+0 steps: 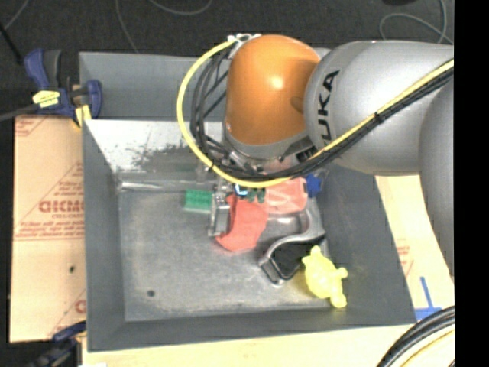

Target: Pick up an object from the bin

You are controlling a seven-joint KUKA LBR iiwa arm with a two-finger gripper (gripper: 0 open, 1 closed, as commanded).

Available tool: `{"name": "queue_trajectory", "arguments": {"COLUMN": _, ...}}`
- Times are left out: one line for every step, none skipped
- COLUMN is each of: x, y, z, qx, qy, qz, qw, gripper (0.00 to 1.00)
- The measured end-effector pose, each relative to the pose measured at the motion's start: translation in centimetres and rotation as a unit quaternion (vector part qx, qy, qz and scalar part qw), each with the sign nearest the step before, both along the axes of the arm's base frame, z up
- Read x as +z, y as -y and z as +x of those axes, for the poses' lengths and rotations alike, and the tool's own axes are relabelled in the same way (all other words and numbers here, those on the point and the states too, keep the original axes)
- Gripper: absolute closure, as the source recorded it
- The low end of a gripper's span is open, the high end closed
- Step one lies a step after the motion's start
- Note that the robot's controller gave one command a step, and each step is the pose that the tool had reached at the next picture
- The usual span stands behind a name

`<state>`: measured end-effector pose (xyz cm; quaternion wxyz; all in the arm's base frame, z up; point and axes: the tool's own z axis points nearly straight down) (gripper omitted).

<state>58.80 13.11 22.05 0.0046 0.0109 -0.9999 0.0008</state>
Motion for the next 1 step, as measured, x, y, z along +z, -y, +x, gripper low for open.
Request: {"name": "queue_trajectory", "arguments": {"x": -0.39, "y": 0.29, "z": 0.90, "qx": 0.140, "qy": 0.0167, "qz": 0.001, "qw": 0.9900, "gripper": 0.00}}
